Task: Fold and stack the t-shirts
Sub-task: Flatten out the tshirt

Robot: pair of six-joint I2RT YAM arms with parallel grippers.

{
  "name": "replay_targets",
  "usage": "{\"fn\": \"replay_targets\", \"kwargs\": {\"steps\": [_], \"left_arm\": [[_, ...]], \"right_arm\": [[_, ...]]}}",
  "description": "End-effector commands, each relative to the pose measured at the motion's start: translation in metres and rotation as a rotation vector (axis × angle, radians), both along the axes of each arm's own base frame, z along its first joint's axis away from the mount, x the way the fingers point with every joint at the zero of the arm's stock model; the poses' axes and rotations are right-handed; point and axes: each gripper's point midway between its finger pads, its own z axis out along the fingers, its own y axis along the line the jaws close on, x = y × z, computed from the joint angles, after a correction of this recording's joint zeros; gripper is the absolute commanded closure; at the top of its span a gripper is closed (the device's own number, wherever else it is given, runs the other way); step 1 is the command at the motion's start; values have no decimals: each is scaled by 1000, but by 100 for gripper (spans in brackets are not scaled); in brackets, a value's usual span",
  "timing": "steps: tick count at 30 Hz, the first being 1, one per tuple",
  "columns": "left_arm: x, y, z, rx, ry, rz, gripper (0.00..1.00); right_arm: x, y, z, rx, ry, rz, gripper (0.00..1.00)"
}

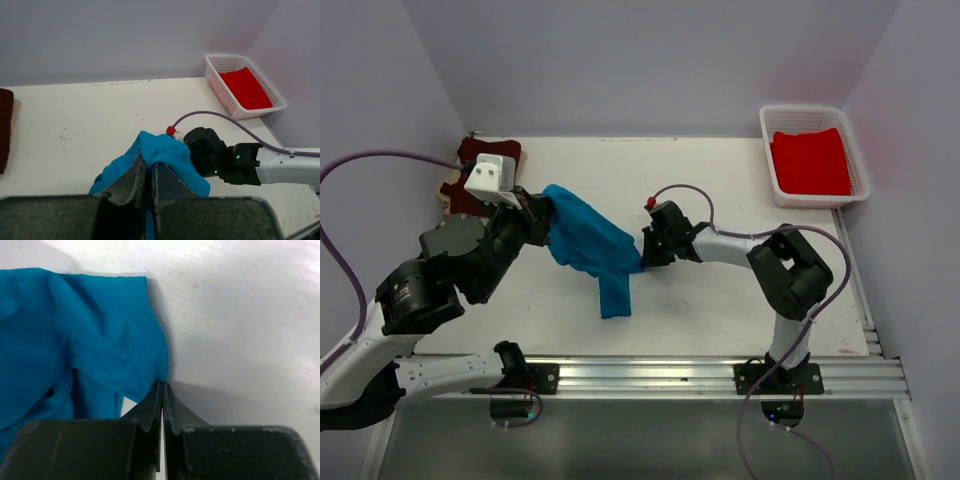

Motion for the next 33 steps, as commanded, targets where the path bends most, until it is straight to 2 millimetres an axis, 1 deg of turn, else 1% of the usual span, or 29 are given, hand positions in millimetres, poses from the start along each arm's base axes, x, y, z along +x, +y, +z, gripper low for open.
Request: {"fn": "replay_targets", "kwargs": {"steps": [1, 2, 3, 4, 5, 6, 7, 8, 9, 10, 11, 12, 13, 14, 15, 16, 17, 18, 19, 20, 22, 23, 24, 25, 26, 29, 30, 32, 33], "left_arm": [[1, 8, -12, -51, 32, 60, 100], [0, 11, -19, -62, 43, 65, 100], [-1, 11, -30, -57, 63, 70, 100], [1, 11, -56, -48, 108, 103, 100], [-1, 16, -67, -57, 126, 123, 100], [-2, 18, -95, -44, 183, 154, 100], [-3, 23, -107, -43, 204, 182, 100], [-6, 28, -115, -59, 221, 194, 100], [-8, 33, -128, -45, 246, 210, 100], [-10, 38, -143, -65, 272, 243, 100], [-12, 42, -150, -73, 285, 260, 100], [-14, 45, -168, -64, 316, 282, 100], [-16, 47, -175, -63, 329, 292, 100], [-17, 50, -182, -62, 342, 305, 100], [-21, 56, -198, -20, 371, 326, 100], [-22, 57, -205, -34, 393, 346, 100], [-24, 58, -214, -11, 415, 361, 100], [-28, 64, -228, 8, 451, 391, 90], [-30, 64, -238, 34, 476, 401, 83], [-31, 64, -245, 52, 493, 405, 80], [-35, 65, -263, 73, 534, 426, 70], [-35, 64, -263, 76, 538, 425, 67], [-34, 63, -264, 50, 541, 439, 54], [-33, 63, -264, 38, 538, 452, 47], [-33, 62, -265, 30, 536, 451, 43], [-27, 55, -269, 7, 518, 447, 17], [-25, 53, -268, 13, 510, 441, 5], [-21, 41, -268, 39, 497, 386, 1], [-12, 8, -263, 93, 445, 208, 0]], "right_arm": [[-1, -33, 24, -105, -67, -67, 100], [-5, -41, 30, -133, -69, -76, 100], [-4, -45, 53, -113, -113, -84, 100], [0, -56, 60, -140, -147, -116, 100], [-2, -63, 67, -159, -153, -126, 100], [0, -71, 86, -150, -191, -143, 100], [-1, -77, 93, -157, -202, -151, 100], [-3, -87, 98, -192, -211, -171, 100], [-3, -94, 104, -202, -223, -178, 100], [-6, -102, 114, -211, -237, -191, 100], [-6, -108, 119, -226, -250, -207, 100], [-6, -113, 123, -241, -260, -214, 100], [-7, -117, 134, -238, -282, -224, 100], [-9, -129, 136, -275, -286, -246, 100], [-10, -134, 142, -287, -297, -257, 100], [-10, -140, 152, -286, -319, -275, 100], [-13, -150, 155, -311, -320, -292, 100], [-12, -159, 161, -332, -340, -324, 100], [-15, -168, 164, -358, -341, -339, 100], [-16, -176, 171, -363, -356, -363, 100], [-18, -192, 181, -408, -376, -409, 100], [-19, -199, 186, -413, -387, -427, 100], [-19, -204, 190, -422, -396, -445, 100], [-20, -211, 193, -439, -401, -468, 100], [-21, -218, 197, -443, -409, -491, 100], [-19, -226, 201, -440, -414, -507, 100], [-19, -226, 201, -442, -414, -501, 100], [-17, -223, 199, -427, -406, -485, 100], [-17, -222, 195, -429, -397, -476, 100]]}}
